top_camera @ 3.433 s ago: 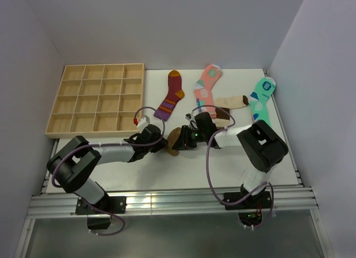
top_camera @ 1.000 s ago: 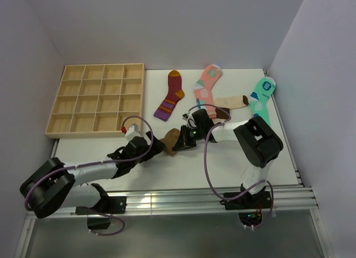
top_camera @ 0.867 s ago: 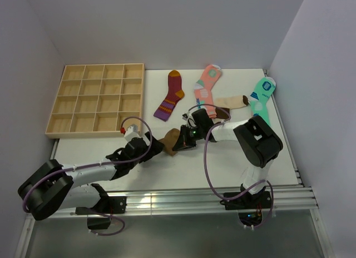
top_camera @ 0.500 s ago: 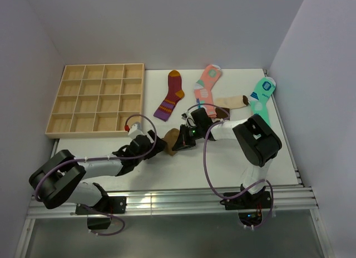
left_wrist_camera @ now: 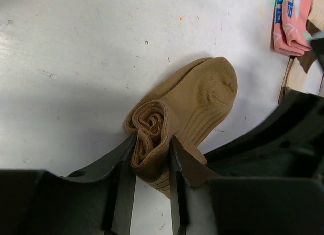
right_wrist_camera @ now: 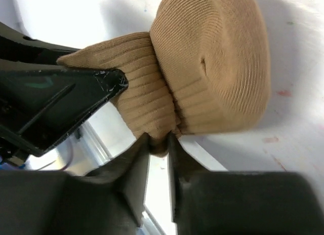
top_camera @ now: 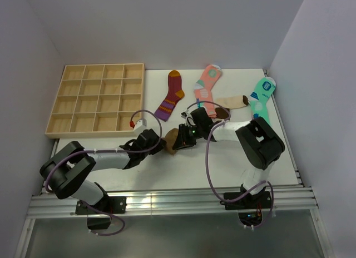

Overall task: Roll the socks
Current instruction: Roll the sock at the center of the board.

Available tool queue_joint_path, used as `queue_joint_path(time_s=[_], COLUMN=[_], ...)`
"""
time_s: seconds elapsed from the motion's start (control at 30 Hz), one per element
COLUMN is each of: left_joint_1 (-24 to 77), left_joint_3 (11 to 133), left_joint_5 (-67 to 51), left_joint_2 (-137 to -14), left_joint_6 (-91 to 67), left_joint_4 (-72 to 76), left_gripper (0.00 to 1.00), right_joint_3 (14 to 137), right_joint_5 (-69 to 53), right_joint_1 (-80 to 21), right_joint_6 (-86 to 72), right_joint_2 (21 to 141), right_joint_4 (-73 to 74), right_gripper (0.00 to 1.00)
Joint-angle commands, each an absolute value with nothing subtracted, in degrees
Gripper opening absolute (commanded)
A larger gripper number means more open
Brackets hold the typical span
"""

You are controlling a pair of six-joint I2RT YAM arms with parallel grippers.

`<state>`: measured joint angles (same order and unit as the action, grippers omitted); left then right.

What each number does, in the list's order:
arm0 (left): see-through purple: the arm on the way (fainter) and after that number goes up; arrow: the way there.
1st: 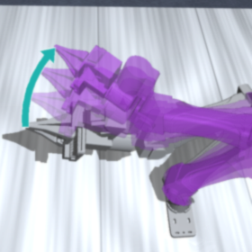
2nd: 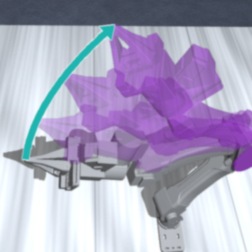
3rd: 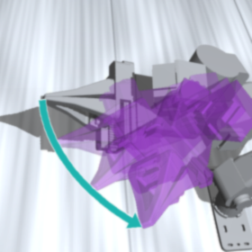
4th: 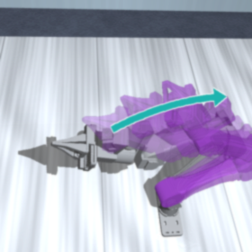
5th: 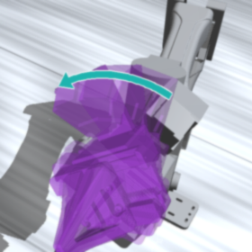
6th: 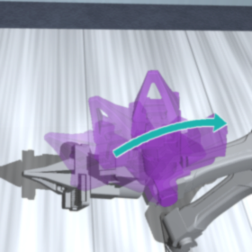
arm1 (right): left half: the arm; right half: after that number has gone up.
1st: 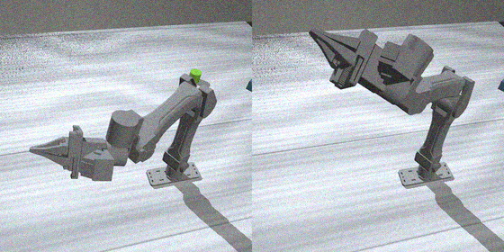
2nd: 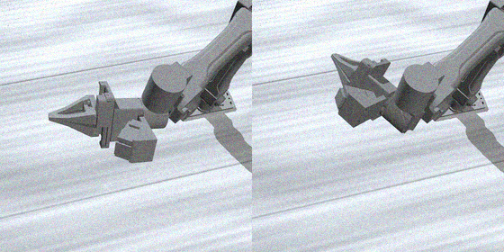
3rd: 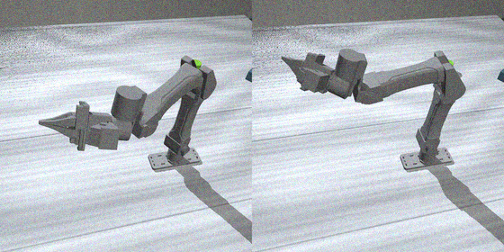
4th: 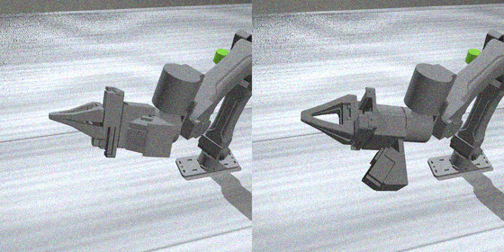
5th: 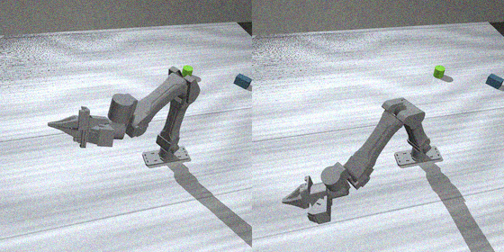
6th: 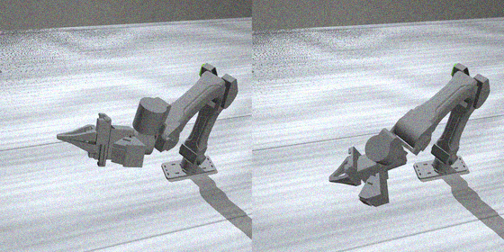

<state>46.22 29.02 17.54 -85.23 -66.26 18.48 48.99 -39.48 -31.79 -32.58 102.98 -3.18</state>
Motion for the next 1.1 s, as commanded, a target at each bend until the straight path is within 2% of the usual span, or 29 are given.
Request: queue_joint_path(time_s=[0.0, 0.07, 0.2, 0.4, 0.67, 1.07], left_joint_1=[46.49, 46.49, 46.41, 46.49, 46.49, 46.49], left_joint_3=[30.93, 32.51, 34.62, 37.0, 37.44, 37.71], left_joint_5=[17.23, 17.05, 16.44, 15.03, 14.15, 13.01], left_joint_2=[-86.92, -87.1, -87.36, -87.1, -86.05, -84.9], left_joint_6=[-65.39, -64.95, -63.99, -62.76, -62.58, -61.87], left_joint_4=[9.6, 7.66, 3.09, -2.02, -4.04, -4.31], left_gripper=[0.2, 0.19, 0.16, 0.16, 0.16, 0.17], right_joint_3=[46.68, 45.19, 42.54, 39.64, 40.87, 43.68], right_joint_5=[-28.41, -23.4, -7.35, 1.57, 5.62, 13.62], right_joint_1=[-33.48, -35.06, -42.25, -49.83, -55.98, -59.24], right_joint_6=[-26.64, -23.84, -18.82, -12.75, -8.7, -8.96], right_joint_2=[96.08, 90.74, 83.07, 78.75, 83.4, 92.81], right_joint_4=[-2.46, -2.72, -4.21, -8.43, -11.16, -7.74], right_gripper=[0.31, 0.4, 0.49, 0.5, 0.51, 0.51])
